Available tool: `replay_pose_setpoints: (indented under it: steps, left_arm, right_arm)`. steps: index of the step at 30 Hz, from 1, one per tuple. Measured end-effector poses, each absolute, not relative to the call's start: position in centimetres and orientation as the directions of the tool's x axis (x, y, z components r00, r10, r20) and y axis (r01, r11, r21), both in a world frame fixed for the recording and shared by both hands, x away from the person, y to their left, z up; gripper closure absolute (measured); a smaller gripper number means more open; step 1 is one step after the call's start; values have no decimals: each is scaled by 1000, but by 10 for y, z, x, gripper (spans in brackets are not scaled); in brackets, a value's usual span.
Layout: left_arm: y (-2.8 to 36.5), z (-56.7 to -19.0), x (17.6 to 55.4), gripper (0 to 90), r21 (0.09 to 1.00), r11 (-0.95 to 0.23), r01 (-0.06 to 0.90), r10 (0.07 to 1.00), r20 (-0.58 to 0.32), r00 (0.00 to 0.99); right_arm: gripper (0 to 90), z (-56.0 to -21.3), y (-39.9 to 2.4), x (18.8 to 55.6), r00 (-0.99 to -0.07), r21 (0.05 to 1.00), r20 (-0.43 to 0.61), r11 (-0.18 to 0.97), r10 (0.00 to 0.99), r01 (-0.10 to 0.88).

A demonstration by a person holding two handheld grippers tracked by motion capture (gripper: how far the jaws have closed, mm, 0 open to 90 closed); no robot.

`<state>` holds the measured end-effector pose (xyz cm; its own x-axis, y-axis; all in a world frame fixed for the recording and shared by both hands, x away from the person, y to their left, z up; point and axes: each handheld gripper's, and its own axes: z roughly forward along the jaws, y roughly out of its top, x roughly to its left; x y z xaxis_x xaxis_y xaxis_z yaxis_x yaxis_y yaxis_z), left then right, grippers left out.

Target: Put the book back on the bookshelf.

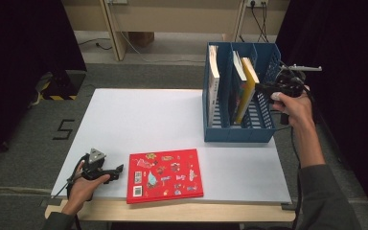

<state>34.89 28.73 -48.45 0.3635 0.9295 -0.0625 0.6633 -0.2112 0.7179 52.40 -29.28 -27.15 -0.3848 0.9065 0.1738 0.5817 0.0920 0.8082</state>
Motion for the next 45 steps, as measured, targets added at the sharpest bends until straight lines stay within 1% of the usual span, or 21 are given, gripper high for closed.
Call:
replay_pose_setpoints:
  steps: [2, 3, 5, 9, 11, 13, 14, 17, 18, 21, 26, 32, 34, 35, 37, 41, 42, 45]
  left_arm:
    - [287, -485, 349, 125, 718, -210, 664, 930, -64, 363]
    - [287, -485, 349, 125, 718, -210, 664, 930, -63, 363]
    - [287, -484, 349, 125, 718, -212, 663, 929, -62, 364]
    - [287, -485, 349, 125, 718, -210, 664, 930, -64, 363]
    - [287, -485, 349, 125, 718, -210, 664, 929, -65, 364]
    - [287, -485, 349, 124, 718, -211, 664, 930, -63, 363]
    - [287, -485, 349, 125, 718, -211, 664, 930, -63, 363]
    - [287, -485, 349, 124, 718, -210, 663, 930, -63, 363]
    - [287, -485, 349, 125, 718, -210, 664, 930, -64, 363]
    - [287, -485, 349, 125, 718, -210, 664, 929, -65, 364]
    - [287, -485, 349, 125, 718, -209, 663, 930, -64, 363]
    - [287, -484, 349, 125, 717, -211, 664, 929, -63, 364]
    - [287, -484, 349, 125, 717, -211, 664, 929, -64, 364]
    - [287, -484, 349, 125, 717, -211, 664, 929, -64, 364]
    - [287, -485, 349, 125, 719, -208, 663, 930, -65, 362]
    - [287, -484, 349, 125, 718, -209, 664, 929, -65, 363]
    - [287, -484, 348, 126, 719, -209, 663, 929, -66, 364]
    - [287, -484, 348, 130, 717, -214, 664, 927, -64, 368]
  right_arm:
    - [497, -271, -293, 520, -393, 809, 170, 99, 904, 579]
    - [473, -272, -294, 514, -387, 813, 167, 95, 907, 574]
    - [462, -273, -295, 512, -385, 813, 166, 94, 908, 575]
    - [425, -283, -297, 501, -405, 803, 192, 94, 894, 588]
    - [407, -288, -295, 494, -410, 797, 185, 108, 893, 594]
    - [389, -295, -290, 483, -441, 804, 196, 113, 876, 583]
    - [389, -295, -290, 483, -441, 804, 196, 113, 876, 583]
    - [377, -300, -283, 473, -472, 808, 174, 149, 864, 571]
    - [352, -304, -277, 466, -490, 809, 177, 158, 853, 566]
    - [334, -308, -272, 460, -502, 810, 188, 156, 844, 566]
    - [304, -318, -261, 447, -495, 821, 125, 191, 860, 538]
    - [281, -336, -253, 433, -503, 805, 136, 200, 854, 559]
    - [280, -342, -250, 428, -504, 800, 119, 218, 856, 559]
    - [280, -345, -248, 425, -510, 800, 131, 213, 850, 561]
    - [277, -356, -241, 417, -528, 792, 189, 189, 828, 580]
    - [268, -365, -235, 411, -531, 790, 214, 175, 820, 588]
    - [259, -368, -231, 410, -543, 780, 204, 199, 815, 593]
    - [256, -374, -224, 406, -549, 775, 206, 207, 810, 597]
